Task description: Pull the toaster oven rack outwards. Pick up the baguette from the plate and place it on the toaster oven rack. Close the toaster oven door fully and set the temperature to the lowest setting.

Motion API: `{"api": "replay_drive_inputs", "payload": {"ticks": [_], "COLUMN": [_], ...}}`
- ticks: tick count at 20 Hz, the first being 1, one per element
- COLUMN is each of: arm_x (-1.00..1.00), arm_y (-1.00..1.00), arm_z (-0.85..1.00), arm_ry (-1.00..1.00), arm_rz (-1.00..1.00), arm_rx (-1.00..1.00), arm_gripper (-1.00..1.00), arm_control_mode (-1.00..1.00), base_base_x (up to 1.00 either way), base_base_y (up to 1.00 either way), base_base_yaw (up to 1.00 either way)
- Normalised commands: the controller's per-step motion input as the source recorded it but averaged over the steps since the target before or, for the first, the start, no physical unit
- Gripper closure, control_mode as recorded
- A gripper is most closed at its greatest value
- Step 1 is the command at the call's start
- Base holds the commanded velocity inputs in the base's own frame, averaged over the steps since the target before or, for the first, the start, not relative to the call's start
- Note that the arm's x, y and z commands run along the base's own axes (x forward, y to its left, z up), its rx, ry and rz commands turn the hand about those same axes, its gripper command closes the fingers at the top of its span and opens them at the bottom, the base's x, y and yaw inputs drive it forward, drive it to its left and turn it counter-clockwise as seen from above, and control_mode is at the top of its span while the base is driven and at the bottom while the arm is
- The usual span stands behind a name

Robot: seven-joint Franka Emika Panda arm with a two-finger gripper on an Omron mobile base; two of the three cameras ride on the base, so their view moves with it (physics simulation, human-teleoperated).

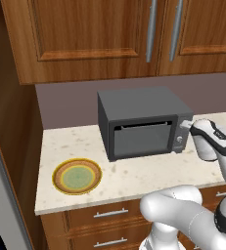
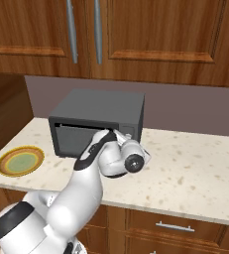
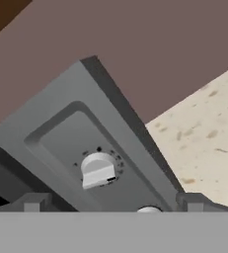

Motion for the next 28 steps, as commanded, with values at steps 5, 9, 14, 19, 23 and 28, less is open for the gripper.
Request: {"api": "replay_drive_inputs", "payload": {"ticks": [5,9,14,19,23,28], "arm_x": [0.00,0.00,0.00,0.05,0.03,0.00], "arm_y": [0.00,0.00,0.00,0.01,0.00,0.00], "arm_z": [0.00,0.00,0.00,-0.07,-0.01,-0.15], "arm_ry": [-0.02,-0.03,-0.03,-0.05,-0.11,-0.06], "arm_rz": [-0.01,-0.01,0.00,-0.02,-0.03,-0.01], "arm_rx": [0.21,0.17,0.08,0.07,0.06,0.06], "arm_gripper": [-1.00,-1.00,-1.00,-1.00,-1.00,-1.00], "arm_control_mode": [-1.00,-1.00,-1.00,-1.00,-1.00,-1.00], "base_base_x": [0.00,0.00,0.00,0.00,0.00,0.00], "base_base_y": [0.00,0.00,0.00,0.00,0.00,0.00], "base_base_yaw": [0.00,0.00,0.00,0.00,0.00,0.00]}}
